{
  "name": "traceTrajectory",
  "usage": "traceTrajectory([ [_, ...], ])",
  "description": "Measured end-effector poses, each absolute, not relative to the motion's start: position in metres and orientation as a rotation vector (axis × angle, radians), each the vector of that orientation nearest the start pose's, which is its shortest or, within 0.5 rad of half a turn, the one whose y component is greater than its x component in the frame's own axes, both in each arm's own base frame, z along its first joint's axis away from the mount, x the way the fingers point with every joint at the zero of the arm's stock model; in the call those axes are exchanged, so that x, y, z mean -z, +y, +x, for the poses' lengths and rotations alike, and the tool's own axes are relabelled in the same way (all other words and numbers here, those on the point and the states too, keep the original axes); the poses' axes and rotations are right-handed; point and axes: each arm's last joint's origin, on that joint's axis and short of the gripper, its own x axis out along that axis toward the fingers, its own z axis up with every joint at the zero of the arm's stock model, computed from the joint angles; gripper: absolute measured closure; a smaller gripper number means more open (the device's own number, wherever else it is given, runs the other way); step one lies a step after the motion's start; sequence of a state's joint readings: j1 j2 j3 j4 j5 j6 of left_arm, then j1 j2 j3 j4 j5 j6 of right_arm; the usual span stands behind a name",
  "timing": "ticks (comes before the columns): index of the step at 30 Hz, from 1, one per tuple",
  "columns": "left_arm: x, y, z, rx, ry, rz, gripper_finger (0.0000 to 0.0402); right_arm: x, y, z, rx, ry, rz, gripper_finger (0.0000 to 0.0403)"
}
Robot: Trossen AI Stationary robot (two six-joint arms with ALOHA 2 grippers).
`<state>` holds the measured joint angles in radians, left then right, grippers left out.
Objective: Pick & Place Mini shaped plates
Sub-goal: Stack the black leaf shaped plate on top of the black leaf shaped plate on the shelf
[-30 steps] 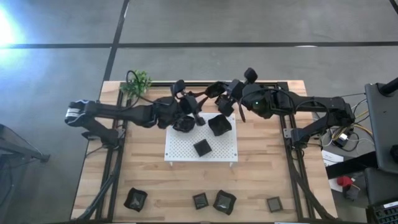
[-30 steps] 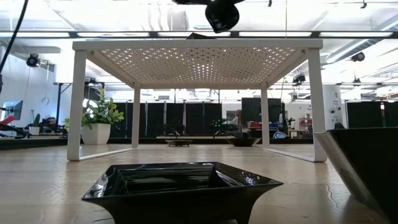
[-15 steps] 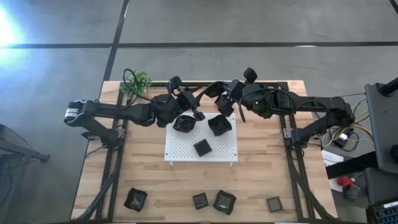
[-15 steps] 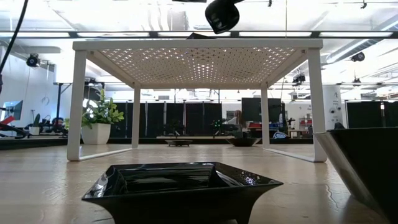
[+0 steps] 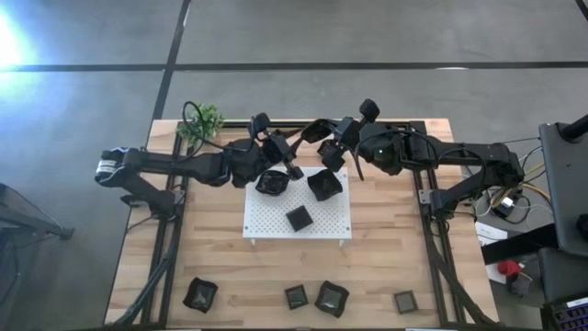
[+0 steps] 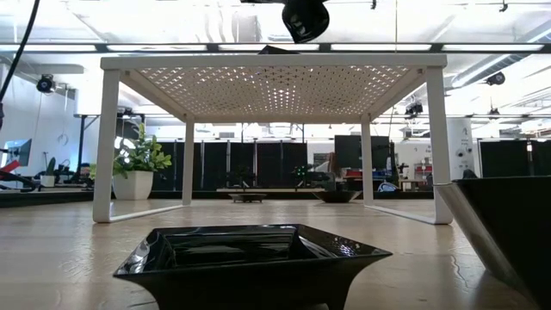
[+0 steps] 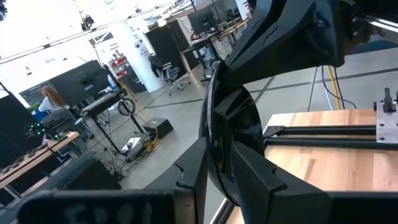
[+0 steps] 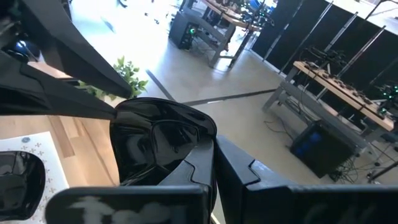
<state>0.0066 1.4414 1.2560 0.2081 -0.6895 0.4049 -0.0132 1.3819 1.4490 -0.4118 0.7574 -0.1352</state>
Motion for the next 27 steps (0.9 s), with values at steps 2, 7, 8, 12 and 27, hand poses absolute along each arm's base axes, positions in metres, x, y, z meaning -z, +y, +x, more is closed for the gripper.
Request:
traceTrajectory([
  [2,-0.381,0.023,0.328,-0.697,0.120,0.379,0.0326,-0.409,-0.024,0.294,0.738,0.381,-0.255,0.0395],
  [7,-0.381,0.027,0.327,-0.709,0.117,0.363,0.0326,-0.409,-0.023,0.294,0.732,0.380,-0.255,0.0395],
  [8,-0.381,0.027,0.327,-0.710,0.115,0.358,0.0326,-0.409,-0.023,0.294,0.731,0.380,-0.254,0.0395],
  [12,-0.380,0.027,0.328,-0.684,0.102,0.320,0.0326,-0.409,-0.023,0.294,0.730,0.380,-0.254,0.0395],
  [27,-0.373,0.035,0.334,-0.667,0.115,0.323,0.0337,-0.409,-0.023,0.294,0.730,0.377,-0.253,0.0395],
])
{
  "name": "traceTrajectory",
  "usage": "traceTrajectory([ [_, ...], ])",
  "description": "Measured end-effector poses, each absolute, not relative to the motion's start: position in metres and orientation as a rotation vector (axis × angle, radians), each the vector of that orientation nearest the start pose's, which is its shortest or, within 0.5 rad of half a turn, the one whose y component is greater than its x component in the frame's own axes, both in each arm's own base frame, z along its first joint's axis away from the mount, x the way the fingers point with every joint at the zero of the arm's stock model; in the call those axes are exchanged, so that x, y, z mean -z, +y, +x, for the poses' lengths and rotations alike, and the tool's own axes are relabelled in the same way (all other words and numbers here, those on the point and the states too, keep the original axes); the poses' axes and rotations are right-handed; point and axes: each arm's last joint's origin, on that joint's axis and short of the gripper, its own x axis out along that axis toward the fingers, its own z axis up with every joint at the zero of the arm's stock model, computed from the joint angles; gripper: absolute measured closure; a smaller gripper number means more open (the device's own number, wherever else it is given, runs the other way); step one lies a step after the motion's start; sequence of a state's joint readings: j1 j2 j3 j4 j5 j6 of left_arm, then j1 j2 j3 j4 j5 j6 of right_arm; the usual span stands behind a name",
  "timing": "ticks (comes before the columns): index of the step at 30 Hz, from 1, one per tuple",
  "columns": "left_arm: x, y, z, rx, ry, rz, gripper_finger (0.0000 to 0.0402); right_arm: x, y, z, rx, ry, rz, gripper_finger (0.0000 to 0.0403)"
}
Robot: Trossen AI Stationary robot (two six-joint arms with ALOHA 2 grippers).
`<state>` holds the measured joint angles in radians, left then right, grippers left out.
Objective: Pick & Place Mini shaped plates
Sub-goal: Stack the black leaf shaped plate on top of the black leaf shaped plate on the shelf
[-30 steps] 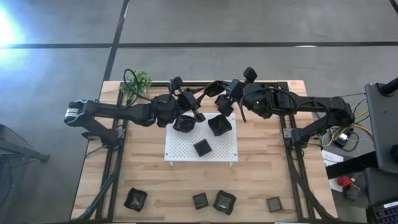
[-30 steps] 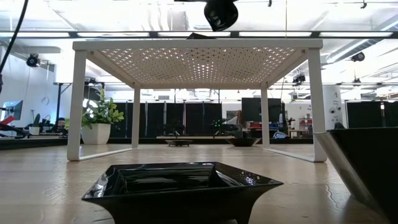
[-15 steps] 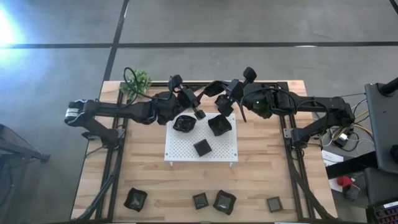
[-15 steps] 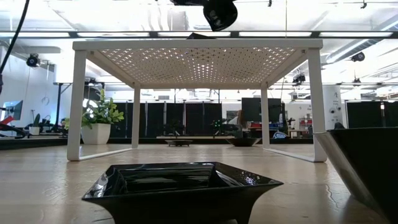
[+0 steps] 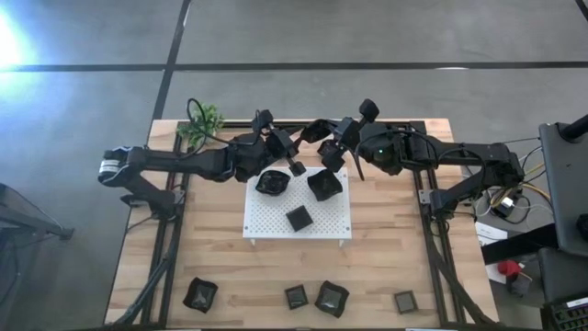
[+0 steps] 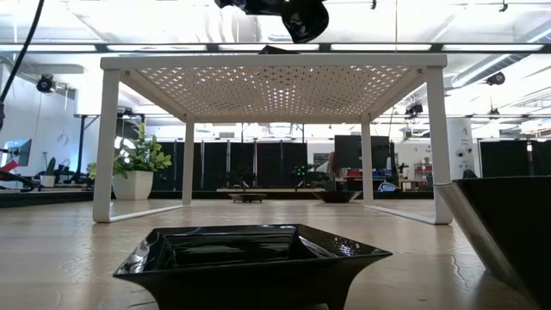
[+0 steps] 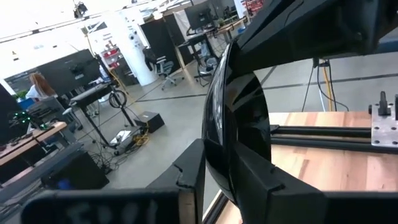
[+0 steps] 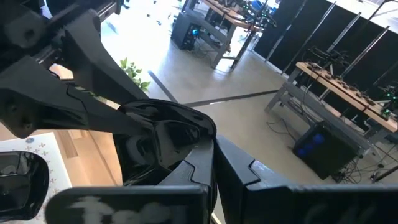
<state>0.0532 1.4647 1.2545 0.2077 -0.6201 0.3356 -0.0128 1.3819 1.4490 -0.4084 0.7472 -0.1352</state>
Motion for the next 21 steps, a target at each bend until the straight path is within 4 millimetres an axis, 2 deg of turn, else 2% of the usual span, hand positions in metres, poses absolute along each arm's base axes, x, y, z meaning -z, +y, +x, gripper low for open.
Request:
traceTrajectory([
  [5,-0.3739,0.0358,0.3335,-0.687,0.124,0.346,0.0393,-0.4093,-0.0233,0.2944,0.729,0.377,-0.252,0.0394],
  [14,-0.3735,0.0360,0.3331,-0.702,0.132,0.346,0.0400,-0.4089,-0.0227,0.2945,0.718,0.382,-0.259,0.0390],
  [21,-0.3712,0.0356,0.3306,-0.706,0.170,0.341,0.0401,-0.4089,-0.0193,0.2956,0.647,0.383,-0.266,0.0340],
])
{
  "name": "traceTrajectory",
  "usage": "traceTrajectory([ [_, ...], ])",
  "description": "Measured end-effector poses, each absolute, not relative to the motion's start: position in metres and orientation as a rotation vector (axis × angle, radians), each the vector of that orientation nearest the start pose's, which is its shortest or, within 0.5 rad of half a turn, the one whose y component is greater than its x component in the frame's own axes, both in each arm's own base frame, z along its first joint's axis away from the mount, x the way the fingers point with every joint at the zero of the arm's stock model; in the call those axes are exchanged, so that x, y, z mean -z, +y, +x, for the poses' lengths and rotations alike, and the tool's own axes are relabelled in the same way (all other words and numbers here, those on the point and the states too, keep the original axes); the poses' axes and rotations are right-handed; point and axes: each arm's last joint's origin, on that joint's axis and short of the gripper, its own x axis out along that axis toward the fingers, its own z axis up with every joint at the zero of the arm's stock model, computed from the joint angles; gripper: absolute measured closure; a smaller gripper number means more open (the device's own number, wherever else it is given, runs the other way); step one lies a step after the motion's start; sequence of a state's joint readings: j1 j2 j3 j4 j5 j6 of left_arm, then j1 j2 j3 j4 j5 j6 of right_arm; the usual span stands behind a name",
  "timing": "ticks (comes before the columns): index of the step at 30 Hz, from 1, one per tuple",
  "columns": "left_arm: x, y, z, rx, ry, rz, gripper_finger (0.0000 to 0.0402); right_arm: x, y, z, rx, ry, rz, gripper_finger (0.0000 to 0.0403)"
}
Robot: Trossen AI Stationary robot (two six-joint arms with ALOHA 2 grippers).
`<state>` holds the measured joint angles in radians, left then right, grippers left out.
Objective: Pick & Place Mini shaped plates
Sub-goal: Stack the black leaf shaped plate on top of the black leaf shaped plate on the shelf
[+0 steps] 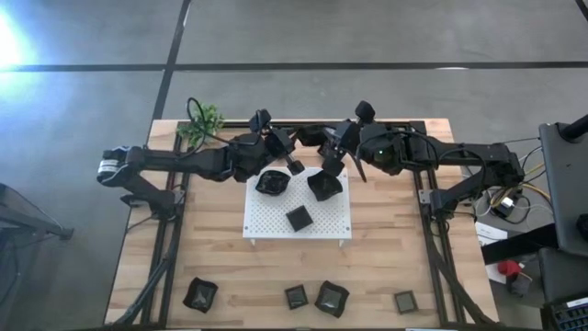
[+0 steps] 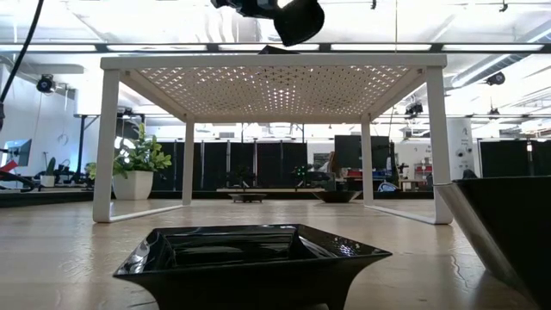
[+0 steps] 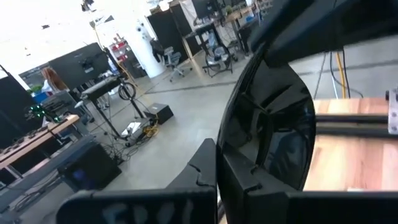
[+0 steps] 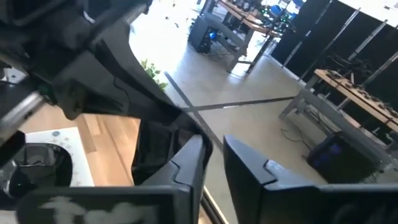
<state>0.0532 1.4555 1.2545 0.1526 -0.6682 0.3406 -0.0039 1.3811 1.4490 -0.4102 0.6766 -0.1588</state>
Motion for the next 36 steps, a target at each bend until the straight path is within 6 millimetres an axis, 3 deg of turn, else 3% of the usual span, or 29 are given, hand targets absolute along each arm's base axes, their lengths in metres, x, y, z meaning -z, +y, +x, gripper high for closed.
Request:
traceTrajectory([
  [9,-0.375,0.035,0.323,-0.687,0.361,0.321,0.0401,-0.421,-0.001,0.284,0.587,0.333,-0.264,0.0292],
  [15,-0.398,0.034,0.299,-0.656,0.562,0.253,0.0401,-0.430,0.010,0.272,0.547,0.297,-0.259,0.0284],
  [22,-0.416,0.029,0.273,-0.486,0.746,0.057,0.0401,-0.432,0.011,0.268,0.540,0.291,-0.274,0.0294],
  [29,-0.406,0.032,0.266,-0.323,0.895,-0.115,0.0401,-0.432,0.011,0.268,0.539,0.292,-0.279,0.0301],
  [36,-0.400,0.041,0.271,-0.335,0.915,-0.141,0.0401,-0.432,0.011,0.268,0.540,0.290,-0.272,0.0302],
])
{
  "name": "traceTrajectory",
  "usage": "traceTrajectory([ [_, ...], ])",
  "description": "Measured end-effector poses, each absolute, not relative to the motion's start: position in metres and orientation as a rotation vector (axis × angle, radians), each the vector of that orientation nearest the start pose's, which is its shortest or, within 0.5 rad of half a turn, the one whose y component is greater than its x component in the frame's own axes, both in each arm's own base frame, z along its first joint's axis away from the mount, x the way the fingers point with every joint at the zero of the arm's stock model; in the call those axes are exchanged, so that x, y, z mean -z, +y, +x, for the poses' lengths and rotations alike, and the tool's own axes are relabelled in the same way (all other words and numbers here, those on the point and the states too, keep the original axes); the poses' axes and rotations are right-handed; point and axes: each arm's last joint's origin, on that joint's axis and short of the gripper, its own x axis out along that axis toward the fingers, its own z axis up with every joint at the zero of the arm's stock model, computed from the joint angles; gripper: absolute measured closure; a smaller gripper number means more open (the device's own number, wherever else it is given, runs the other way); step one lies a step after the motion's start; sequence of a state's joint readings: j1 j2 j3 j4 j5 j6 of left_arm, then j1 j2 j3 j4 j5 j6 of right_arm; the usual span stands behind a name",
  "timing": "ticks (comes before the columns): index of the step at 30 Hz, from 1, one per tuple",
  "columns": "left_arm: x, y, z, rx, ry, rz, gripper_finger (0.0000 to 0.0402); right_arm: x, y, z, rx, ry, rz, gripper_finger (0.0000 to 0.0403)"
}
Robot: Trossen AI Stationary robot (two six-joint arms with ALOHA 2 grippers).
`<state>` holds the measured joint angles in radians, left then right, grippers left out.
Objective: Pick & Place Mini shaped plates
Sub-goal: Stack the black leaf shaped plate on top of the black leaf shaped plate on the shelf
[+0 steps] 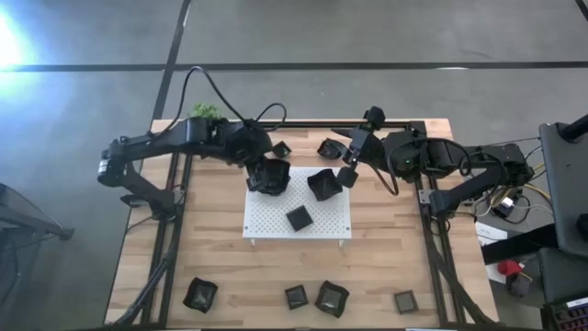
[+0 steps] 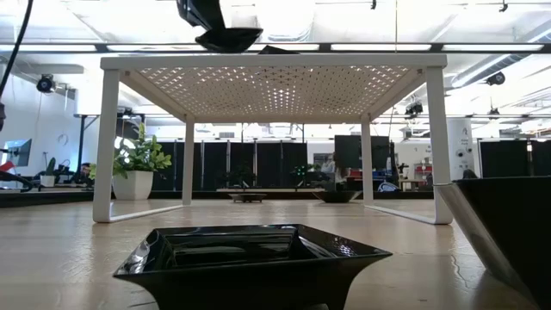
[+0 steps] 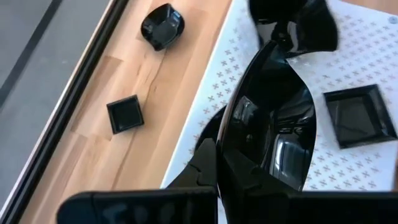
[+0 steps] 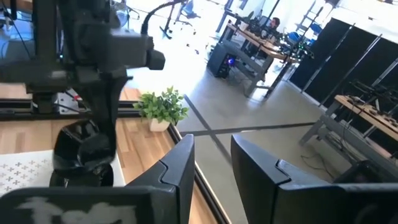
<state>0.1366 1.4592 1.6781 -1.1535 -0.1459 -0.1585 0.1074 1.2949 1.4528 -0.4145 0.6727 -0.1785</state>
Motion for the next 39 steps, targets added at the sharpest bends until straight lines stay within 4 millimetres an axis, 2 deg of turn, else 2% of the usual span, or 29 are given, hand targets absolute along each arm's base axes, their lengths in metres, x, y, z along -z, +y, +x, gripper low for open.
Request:
traceTrajectory([
  [7,-0.368,0.044,0.280,-0.309,1.014,-0.164,0.0401,-0.432,0.011,0.268,0.542,0.286,-0.256,0.0299],
  [12,-0.355,0.046,0.286,-0.300,1.010,-0.152,0.0401,-0.432,0.011,0.268,0.542,0.287,-0.258,0.0305],
  [27,-0.346,0.048,0.288,-0.280,1.035,-0.156,0.0400,-0.432,0.011,0.269,0.542,0.287,-0.261,0.0307],
  [34,-0.344,0.048,0.289,-0.275,1.033,-0.152,0.0388,-0.432,0.011,0.269,0.542,0.287,-0.261,0.0307],
  [39,-0.344,0.048,0.289,-0.265,1.035,-0.138,0.0366,-0.432,0.011,0.269,0.543,0.287,-0.259,0.0303],
])
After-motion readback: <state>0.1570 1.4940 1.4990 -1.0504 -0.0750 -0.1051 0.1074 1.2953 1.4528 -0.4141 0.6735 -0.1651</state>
